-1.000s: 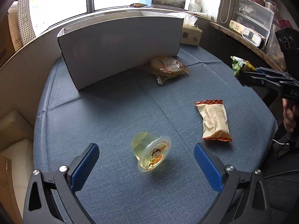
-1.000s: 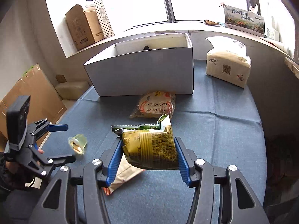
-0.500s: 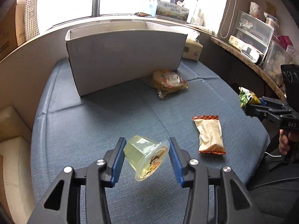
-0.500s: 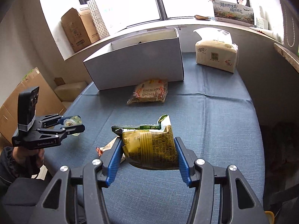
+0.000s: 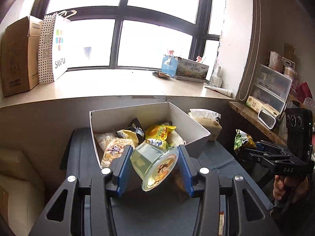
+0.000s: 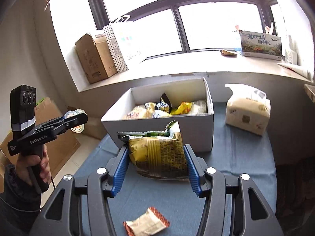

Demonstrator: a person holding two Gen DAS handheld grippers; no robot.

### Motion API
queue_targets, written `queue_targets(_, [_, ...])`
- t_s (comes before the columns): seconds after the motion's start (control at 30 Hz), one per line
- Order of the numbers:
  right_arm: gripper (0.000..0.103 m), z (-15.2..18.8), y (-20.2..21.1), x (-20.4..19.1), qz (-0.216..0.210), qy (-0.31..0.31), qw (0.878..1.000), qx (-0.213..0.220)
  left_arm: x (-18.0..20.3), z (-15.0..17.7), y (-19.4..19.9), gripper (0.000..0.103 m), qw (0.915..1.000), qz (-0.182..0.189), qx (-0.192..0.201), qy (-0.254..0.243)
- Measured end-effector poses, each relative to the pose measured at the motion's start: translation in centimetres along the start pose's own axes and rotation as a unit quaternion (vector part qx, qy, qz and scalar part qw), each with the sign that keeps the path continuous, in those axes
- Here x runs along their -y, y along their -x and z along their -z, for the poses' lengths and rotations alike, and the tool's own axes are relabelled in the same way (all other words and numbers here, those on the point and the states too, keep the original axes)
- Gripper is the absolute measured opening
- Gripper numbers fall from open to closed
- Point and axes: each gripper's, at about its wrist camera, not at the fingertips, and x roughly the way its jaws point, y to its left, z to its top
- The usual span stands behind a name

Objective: Organize snacks
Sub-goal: 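Drop the olive bag in the box with the right tool while the left drops the jelly cup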

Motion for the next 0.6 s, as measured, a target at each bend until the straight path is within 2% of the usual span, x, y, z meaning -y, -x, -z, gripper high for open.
queue_targets(0.07, [0.059,-2.7,-1.8,0.6,0.002,-0.011,1.000,0.001,-0.7,-2.2,-1.8,0.050,1.0000,-0.003,-0.004,0.007])
queue_targets(0.13, [0.059,-5.1,-3.9,1.2,0.005,-0.018,1.000,-0.001,-1.8,-4.0,-3.9,0.050,0.9991,0.015,-0.016,0.036])
queue_targets(0.17, [0.059,-6.0,-4.8,1.4,0.011,-0.017,1.000,-0.001,-2.1,-4.5,-4.9,0.050,0.9988,0.012,-0.018,0.043])
queue_targets(0.23, [0.059,-7.4,-7.0,1.7,0.016,-0.017,1.000,-0.012,-2.0,-5.3,-6.8,0.050,0.9991,-0.015,-0.028,0.027])
queue_targets(0.37, [0.059,-8.9,-9.9,2.9,0.021,-0.036,0.999,-0.027,-2.5,-5.5,-10.5,0.053,0.9970,-0.023,-0.063,0.039])
queue_targets(0.4, [0.059,-9.1,-10.2,3.4,0.023,-0.044,0.998,-0.025,-2.8,-5.3,-11.3,0.072,0.9955,-0.023,-0.080,0.047])
queue_targets(0.43, [0.061,-9.2,-10.5,3.8,0.023,-0.052,0.998,-0.026,-3.1,-4.7,-11.9,0.098,0.9938,-0.026,-0.091,0.058])
queue_targets(0.47, [0.074,-9.3,-10.7,4.5,0.020,-0.067,0.997,-0.028,-3.3,-4.3,-11.8,0.103,0.9939,-0.027,-0.085,0.064])
queue_targets(0.5, [0.099,-9.2,-10.8,5.0,0.017,-0.083,0.996,-0.029,-3.5,-3.9,-11.6,0.103,0.9946,-0.025,-0.076,0.066])
queue_targets(0.53, [0.103,-9.1,-10.6,5.5,0.015,-0.095,0.995,-0.026,-3.6,-3.6,-11.5,0.103,0.9948,-0.024,-0.074,0.066])
queue_targets(0.6, [0.103,-8.8,-10.2,5.9,0.018,-0.093,0.995,-0.023,-4.1,-3.1,-10.9,0.103,0.9949,-0.019,-0.072,0.069])
